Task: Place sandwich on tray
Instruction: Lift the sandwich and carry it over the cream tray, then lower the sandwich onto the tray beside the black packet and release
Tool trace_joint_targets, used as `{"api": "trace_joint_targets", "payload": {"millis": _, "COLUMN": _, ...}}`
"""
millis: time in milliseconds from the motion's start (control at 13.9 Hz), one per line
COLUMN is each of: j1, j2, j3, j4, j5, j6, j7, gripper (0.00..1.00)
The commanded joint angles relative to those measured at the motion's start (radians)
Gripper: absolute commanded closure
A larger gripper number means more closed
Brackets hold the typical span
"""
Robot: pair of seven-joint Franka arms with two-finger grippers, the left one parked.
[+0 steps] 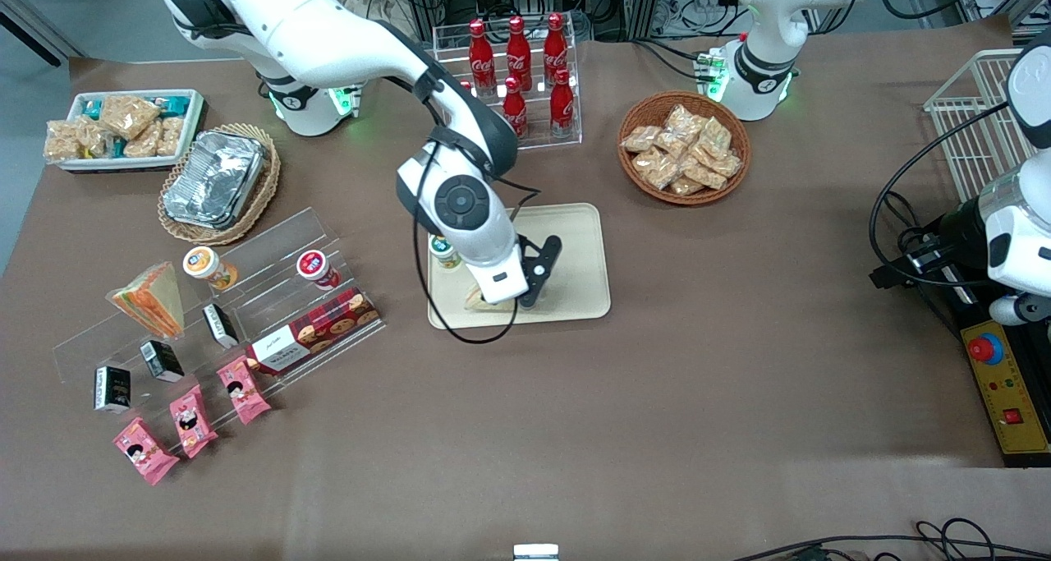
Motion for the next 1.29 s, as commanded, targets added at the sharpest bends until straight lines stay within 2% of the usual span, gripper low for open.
{"api": "trace_joint_targets", "payload": {"millis": 0, "j1": 0.014, "j2": 0.04, "j3": 0.008, "j4": 0.021, "j5": -0.038, "j6": 0.034, "j7": -0.002, "gripper": 1.0}}
{"api": "trace_joint_targets", "payload": {"millis": 216, "j1": 0.022, "j2": 0.059, "j3": 0.008, "j4": 0.021, "j5": -0.078, "j6": 0.048, "j7": 0.0, "gripper": 1.0}}
{"api": "trace_joint_targets", "payload": {"millis": 360, "j1": 0.028, "j2": 0.065, "j3": 0.008, "j4": 0.021, "j5": -0.081, "j6": 0.054, "j7": 0.0, "gripper": 1.0}}
{"api": "trace_joint_targets", "payload": {"millis": 432, "j1": 0.028, "j2": 0.065, "j3": 0.008, "j4": 0.021, "j5": -0.081, "j6": 0.054, "j7": 0.001, "gripper": 0.91}}
{"api": "trace_joint_targets", "payload": {"millis": 504, "j1": 0.026, "j2": 0.065, "j3": 0.008, "j4": 0.021, "j5": -0.08, "j6": 0.055, "j7": 0.004, "gripper": 0.62}}
{"api": "trace_joint_targets", "payload": {"millis": 576, "j1": 0.028, "j2": 0.065, "j3": 0.008, "j4": 0.021, "j5": -0.08, "j6": 0.055, "j7": 0.006, "gripper": 0.39}}
{"api": "trace_joint_targets", "payload": {"millis": 647, "j1": 0.026, "j2": 0.065, "j3": 0.008, "j4": 0.021, "j5": -0.078, "j6": 0.055, "j7": 0.006, "gripper": 0.03}}
{"api": "trace_joint_targets", "payload": {"millis": 719, "j1": 0.026, "j2": 0.063, "j3": 0.008, "j4": 0.021, "j5": -0.077, "j6": 0.055, "j7": 0.006, "gripper": 0.0}}
{"api": "trace_joint_targets", "payload": {"millis": 1223, "j1": 0.014, "j2": 0.039, "j3": 0.009, "j4": 0.022, "j5": -0.069, "j6": 0.048, "j7": 0.001, "gripper": 0.0}}
